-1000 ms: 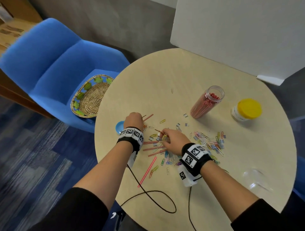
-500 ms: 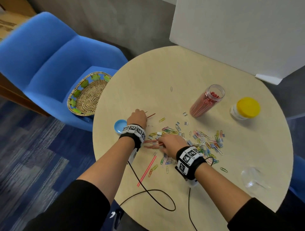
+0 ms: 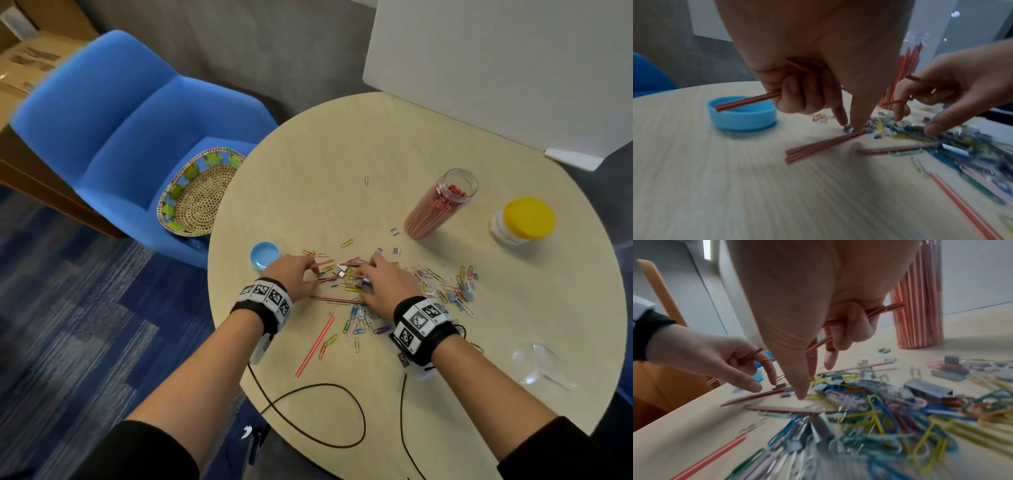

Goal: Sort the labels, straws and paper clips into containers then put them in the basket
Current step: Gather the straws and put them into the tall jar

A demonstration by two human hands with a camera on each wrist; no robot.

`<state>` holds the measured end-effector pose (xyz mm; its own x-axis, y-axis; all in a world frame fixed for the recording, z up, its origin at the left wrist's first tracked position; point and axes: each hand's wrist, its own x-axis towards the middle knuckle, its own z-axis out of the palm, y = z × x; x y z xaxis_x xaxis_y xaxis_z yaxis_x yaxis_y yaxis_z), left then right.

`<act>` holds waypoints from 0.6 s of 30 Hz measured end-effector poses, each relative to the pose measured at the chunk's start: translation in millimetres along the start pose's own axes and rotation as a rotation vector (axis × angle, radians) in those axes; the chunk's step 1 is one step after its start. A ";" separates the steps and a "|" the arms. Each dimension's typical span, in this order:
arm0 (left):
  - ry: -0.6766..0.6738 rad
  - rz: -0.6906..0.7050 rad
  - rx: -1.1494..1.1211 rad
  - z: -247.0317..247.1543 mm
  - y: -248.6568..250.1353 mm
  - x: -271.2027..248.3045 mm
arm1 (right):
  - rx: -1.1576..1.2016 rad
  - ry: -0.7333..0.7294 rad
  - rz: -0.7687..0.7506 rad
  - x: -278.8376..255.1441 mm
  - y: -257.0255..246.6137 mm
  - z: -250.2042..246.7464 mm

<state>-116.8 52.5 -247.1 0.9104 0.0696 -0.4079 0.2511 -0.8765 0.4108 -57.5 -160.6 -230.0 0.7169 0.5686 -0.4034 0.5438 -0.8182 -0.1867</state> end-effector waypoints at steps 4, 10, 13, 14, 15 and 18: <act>0.029 -0.043 0.087 11.5 -3.6 -9.6 | 0.000 -0.087 -0.067 -1.5 -16.8 13.0; 0.046 -0.120 0.125 16.8 3.1 -13.1 | -0.061 -0.098 -0.008 4.6 -28.6 19.6; -0.027 -0.121 0.227 21.2 6.9 -7.9 | -0.089 -0.120 -0.036 6.8 -27.9 21.5; -0.043 -0.112 0.263 22.6 8.9 -7.6 | -0.085 -0.137 -0.043 7.8 -26.7 20.1; -0.055 -0.101 0.289 23.8 10.4 -8.0 | -0.066 -0.154 -0.043 8.7 -25.1 17.8; -0.081 -0.087 0.291 25.1 10.8 -10.6 | -0.010 -0.179 -0.044 9.5 -17.2 9.6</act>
<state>-132.0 30.3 -258.8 0.8577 0.1224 -0.4993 0.2114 -0.9693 0.1257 -64.2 -141.9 -239.2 0.6035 0.5786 -0.5486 0.5777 -0.7915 -0.1994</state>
